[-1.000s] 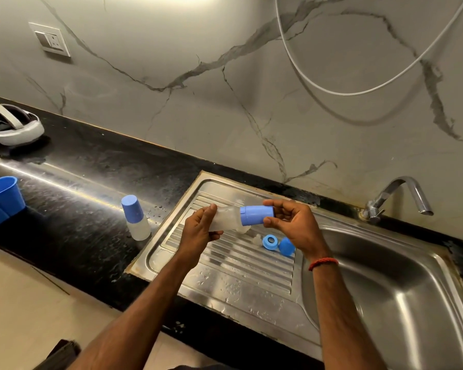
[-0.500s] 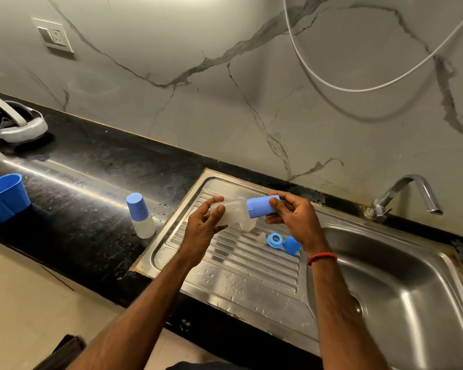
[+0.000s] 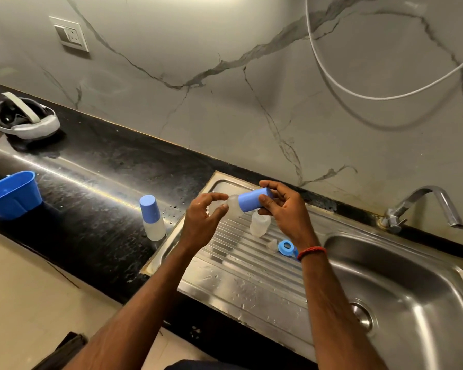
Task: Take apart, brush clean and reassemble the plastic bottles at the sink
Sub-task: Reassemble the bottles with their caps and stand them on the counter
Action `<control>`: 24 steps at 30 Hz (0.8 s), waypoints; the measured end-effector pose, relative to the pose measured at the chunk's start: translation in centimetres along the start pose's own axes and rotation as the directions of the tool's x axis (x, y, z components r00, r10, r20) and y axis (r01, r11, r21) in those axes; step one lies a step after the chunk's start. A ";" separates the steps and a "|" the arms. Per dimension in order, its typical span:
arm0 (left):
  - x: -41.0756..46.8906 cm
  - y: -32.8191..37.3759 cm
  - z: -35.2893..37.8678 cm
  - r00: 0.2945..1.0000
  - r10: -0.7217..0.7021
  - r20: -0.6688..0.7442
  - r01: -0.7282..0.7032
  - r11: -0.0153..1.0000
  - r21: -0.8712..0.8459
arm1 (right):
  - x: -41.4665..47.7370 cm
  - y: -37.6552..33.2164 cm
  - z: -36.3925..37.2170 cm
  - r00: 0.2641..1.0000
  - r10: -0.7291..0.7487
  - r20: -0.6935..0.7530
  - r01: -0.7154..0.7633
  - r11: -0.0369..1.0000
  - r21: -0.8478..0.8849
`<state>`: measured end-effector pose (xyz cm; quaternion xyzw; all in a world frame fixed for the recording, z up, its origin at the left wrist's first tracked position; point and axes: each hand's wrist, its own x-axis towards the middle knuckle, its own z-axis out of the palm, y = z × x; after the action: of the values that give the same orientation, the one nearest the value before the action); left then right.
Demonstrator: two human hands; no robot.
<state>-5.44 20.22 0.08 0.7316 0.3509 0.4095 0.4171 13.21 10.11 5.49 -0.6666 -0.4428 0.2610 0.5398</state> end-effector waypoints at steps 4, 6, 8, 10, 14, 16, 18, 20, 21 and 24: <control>0.8 -0.1 -1.6 0.997 0.078 -0.005 -0.077 0.992 0.099 | 1.4 -1.7 2.6 0.998 -0.038 0.046 0.044 0.992 -0.122; 1.3 -0.4 -2.7 0.992 0.123 -0.008 -0.121 0.983 0.139 | 2.2 -2.2 4.0 0.994 -0.068 0.084 0.083 0.977 -0.196; 1.9 -0.5 -3.8 0.987 0.159 -0.018 -0.155 0.975 0.158 | 3.0 -2.6 5.5 0.987 -0.078 0.141 0.112 0.962 -0.250; 2.7 -0.7 -5.2 0.983 0.183 -0.033 -0.174 0.967 0.187 | 3.7 -2.9 7.3 0.977 -0.095 0.193 0.148 0.947 -0.286; 4.1 -1.5 -8.0 0.977 0.202 -0.065 -0.177 0.944 0.278 | 5.3 -3.2 11.0 0.962 -0.092 0.257 0.176 0.929 -0.324; 4.7 -2.1 -9.4 0.977 0.200 -0.069 -0.169 0.933 0.317 | 6.1 -3.0 12.9 0.958 -0.090 0.273 0.186 0.918 -0.351; 5.1 -2.6 -10.5 0.977 0.206 -0.057 -0.174 0.921 0.348 | 6.8 -2.7 14.6 0.954 -0.076 0.289 0.187 0.906 -0.380; 5.6 -3.3 -11.7 0.976 0.214 -0.045 -0.181 0.904 0.387 | 7.5 -2.3 16.2 0.951 -0.048 0.306 0.176 0.896 -0.408; 5.8 -3.7 -12.3 0.975 0.217 -0.041 -0.182 0.896 0.405 | 7.8 -2.1 16.9 0.950 -0.037 0.311 0.172 0.891 -0.420; 6.4 -4.7 -13.4 0.978 0.206 -0.044 -0.167 0.884 0.437 | 8.6 -1.7 18.5 0.945 -0.008 0.326 0.160 0.882 -0.442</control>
<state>-15.56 31.91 2.11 0.8169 0.3789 0.3922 0.1877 1.47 26.64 3.02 -0.7056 -0.6015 0.2266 0.2985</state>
